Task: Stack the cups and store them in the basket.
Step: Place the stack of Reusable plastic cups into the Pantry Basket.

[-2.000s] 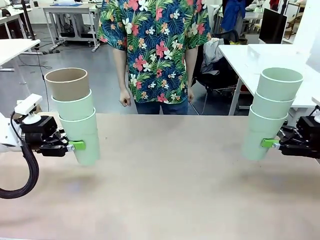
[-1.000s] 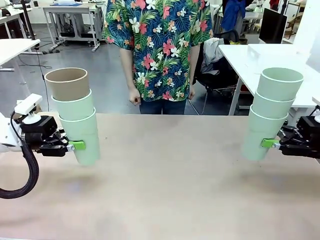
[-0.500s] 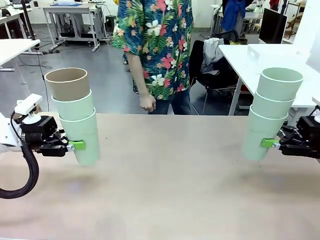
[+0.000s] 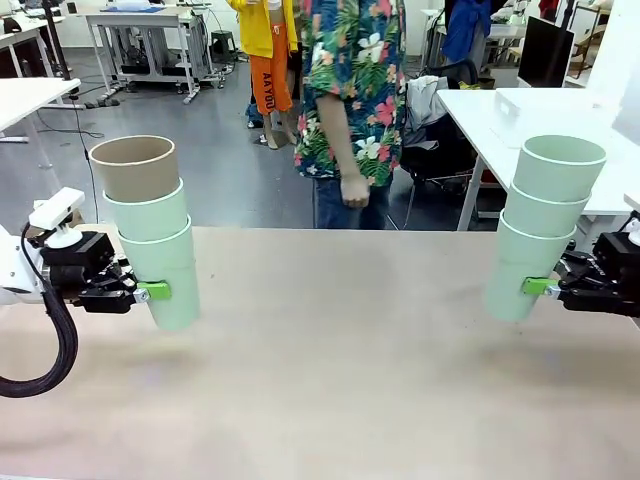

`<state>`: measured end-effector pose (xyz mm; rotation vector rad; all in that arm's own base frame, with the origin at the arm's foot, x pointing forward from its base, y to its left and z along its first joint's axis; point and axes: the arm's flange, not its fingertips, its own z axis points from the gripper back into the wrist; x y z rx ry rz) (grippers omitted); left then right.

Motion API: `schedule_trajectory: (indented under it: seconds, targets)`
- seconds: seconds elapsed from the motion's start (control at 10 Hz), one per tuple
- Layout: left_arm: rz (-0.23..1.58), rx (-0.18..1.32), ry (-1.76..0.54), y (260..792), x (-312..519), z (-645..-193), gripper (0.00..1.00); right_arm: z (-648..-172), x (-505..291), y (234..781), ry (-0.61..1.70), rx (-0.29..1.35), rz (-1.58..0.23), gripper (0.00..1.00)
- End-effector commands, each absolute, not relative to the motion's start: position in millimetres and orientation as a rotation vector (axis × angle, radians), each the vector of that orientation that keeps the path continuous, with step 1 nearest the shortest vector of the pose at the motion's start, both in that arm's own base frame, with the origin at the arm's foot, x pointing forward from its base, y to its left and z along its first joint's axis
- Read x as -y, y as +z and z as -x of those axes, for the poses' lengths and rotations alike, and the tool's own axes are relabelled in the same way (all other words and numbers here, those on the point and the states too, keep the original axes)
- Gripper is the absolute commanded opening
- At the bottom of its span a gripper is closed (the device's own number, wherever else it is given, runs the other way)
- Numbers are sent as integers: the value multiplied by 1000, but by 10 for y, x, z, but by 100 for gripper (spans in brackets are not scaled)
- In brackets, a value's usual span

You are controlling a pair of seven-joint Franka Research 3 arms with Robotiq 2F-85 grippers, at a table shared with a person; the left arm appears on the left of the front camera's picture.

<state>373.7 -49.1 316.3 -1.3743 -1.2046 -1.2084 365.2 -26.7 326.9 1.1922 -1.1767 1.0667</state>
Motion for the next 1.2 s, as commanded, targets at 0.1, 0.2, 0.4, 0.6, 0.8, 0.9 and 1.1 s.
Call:
schedule_trajectory:
  seconds: [0.1, 0.2, 0.4, 0.6, 0.8, 0.9, 1.1]
  targets:
    - [1379, 1214, -1215, 3202, 499, -3728, 87, -3671, 256, 3311, 1064, 1195, -1186, 86]
    - [1379, 1214, -1215, 3202, 499, -3728, 87, -3671, 256, 3311, 1064, 1195, -1186, 86]
    - [1379, 1214, -1215, 3202, 499, -3728, 87, -3671, 256, 3311, 1064, 1195, -1186, 86]
    - [1379, 1214, -1215, 3202, 499, -3728, 87, -3671, 256, 3311, 1064, 1195, -1186, 86]
    - [1379, 1214, -1215, 3202, 499, -3728, 87, -3671, 256, 3311, 1064, 1195, -1186, 86]
    - [1379, 1214, -1215, 3202, 499, -3728, 87, -3671, 256, 3311, 1064, 1195, -1186, 86]
    - [1379, 1214, -1215, 3202, 499, -3728, 87, -3671, 256, 3311, 1064, 1195, -1186, 86]
